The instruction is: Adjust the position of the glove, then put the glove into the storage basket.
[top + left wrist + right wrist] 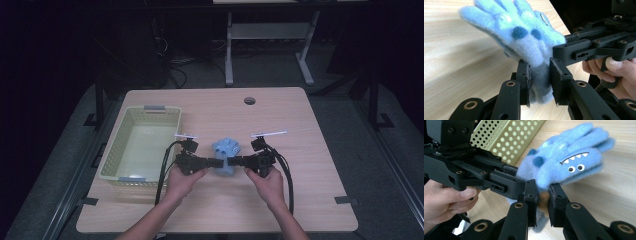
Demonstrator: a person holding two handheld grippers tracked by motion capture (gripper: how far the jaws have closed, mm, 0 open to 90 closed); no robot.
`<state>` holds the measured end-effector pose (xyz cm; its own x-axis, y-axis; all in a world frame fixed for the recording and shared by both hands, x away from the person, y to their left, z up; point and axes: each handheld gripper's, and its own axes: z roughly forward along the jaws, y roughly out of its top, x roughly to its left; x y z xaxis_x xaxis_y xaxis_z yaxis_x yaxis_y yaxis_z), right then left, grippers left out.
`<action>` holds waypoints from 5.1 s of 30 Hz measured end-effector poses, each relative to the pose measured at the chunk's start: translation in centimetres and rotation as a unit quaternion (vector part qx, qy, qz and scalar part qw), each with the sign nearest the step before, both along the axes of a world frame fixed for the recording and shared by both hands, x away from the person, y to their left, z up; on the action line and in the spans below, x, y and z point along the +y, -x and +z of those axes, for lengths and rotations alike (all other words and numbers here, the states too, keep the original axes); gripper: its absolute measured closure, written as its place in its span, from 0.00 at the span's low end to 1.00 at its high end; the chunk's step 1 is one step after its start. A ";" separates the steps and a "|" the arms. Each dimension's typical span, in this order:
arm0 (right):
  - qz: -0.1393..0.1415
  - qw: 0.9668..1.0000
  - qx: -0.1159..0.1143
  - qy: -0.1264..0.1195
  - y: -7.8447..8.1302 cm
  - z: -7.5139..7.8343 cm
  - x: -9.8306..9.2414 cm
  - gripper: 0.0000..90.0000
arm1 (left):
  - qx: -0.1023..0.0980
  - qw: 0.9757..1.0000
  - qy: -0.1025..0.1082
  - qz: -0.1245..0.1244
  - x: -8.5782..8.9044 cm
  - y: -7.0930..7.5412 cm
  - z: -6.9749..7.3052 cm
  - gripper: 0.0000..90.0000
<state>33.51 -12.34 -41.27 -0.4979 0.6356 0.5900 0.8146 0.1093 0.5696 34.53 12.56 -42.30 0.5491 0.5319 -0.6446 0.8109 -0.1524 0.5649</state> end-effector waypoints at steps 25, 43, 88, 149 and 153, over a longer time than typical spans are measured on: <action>0.019 1.000 -0.014 0.005 -1.1 2.3 2.6 0.88 | -0.013 1.000 0.006 0.009 2.7 -0.4 1.8 0.78; 0.036 0.999 -0.018 -0.004 -1.9 3.4 4.4 0.88 | -0.014 1.000 0.011 0.017 4.8 -0.5 3.1 0.78; 0.090 0.994 -0.043 -0.034 -4.4 7.1 11.6 0.88 | -0.045 0.998 0.012 0.051 12.4 -0.6 7.0 0.78; 0.120 0.990 0.003 -0.072 -7.2 2.4 22.3 0.88 | 0.016 0.996 -0.021 0.081 22.8 -2.0 4.7 0.82; 0.120 0.990 0.006 -0.068 -7.4 1.9 22.7 0.88 | 0.022 0.996 -0.026 0.084 23.1 -2.1 4.3 0.82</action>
<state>40.88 10.40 -39.35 -0.6164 0.4141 0.6698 0.7820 0.2225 0.5822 36.63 35.68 -37.98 0.4211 0.6477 -0.6350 0.8513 -0.0406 0.5231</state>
